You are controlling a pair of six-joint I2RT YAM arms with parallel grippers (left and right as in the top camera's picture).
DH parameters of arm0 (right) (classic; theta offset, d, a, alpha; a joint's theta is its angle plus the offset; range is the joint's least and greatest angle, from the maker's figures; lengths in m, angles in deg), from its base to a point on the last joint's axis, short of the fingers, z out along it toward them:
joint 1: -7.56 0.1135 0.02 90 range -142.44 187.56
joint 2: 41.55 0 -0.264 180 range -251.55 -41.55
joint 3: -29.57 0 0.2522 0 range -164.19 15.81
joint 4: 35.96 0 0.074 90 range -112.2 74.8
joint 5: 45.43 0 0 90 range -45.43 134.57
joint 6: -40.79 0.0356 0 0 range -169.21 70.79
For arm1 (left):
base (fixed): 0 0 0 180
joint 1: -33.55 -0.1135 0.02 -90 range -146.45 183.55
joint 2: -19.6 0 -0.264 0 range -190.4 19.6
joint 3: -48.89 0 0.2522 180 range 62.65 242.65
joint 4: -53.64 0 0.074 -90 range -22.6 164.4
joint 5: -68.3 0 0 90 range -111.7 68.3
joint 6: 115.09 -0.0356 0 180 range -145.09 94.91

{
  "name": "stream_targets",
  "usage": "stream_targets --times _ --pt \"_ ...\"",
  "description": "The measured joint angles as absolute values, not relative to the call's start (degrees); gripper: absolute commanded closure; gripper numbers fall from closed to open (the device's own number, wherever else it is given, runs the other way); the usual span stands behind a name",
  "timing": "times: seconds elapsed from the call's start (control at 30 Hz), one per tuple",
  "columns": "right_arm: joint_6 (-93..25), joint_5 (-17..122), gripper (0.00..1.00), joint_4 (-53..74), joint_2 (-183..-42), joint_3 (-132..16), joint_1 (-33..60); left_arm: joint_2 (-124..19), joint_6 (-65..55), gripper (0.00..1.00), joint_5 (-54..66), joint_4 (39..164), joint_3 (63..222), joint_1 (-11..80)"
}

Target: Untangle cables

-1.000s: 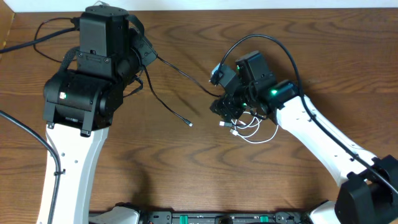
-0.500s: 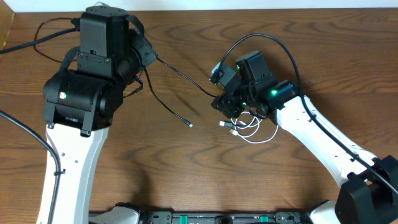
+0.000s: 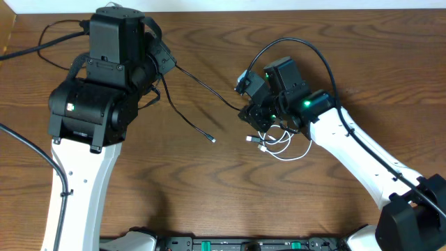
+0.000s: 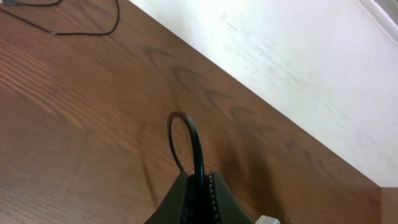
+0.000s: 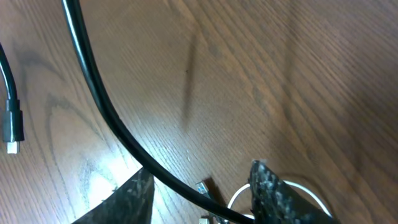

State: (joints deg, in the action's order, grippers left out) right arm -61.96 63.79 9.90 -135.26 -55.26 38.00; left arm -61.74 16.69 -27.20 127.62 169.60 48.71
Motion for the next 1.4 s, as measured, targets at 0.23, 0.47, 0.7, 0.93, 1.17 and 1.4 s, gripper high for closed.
stream_targets --times 0.23,0.47,0.7,0.93,1.17,1.4 --pt "-63.93 63.59 0.66 10.03 -135.26 -55.26 38.89 -61.74 16.71 0.92 -26.35 127.56 169.60 48.71" --pt "-64.61 63.35 0.99 9.79 -135.26 -55.26 38.94 -61.74 16.69 0.92 -26.30 127.56 169.60 48.71" --pt "-61.11 70.63 0.99 3.76 -135.26 -55.26 38.94 -61.74 16.69 0.90 -26.32 127.89 169.60 48.71" --pt "-47.38 75.03 0.99 -2.23 -133.99 -55.26 38.37 -61.74 16.93 0.69 -26.26 129.77 169.60 48.71" --pt "-34.86 79.92 0.99 -4.31 -128.14 -55.26 36.58 -61.74 16.93 0.50 -26.11 131.08 169.60 48.71" --pt "-27.54 85.41 0.99 -7.33 -124.33 -55.26 35.73 -61.74 17.04 0.32 -22.89 132.00 169.60 48.71"
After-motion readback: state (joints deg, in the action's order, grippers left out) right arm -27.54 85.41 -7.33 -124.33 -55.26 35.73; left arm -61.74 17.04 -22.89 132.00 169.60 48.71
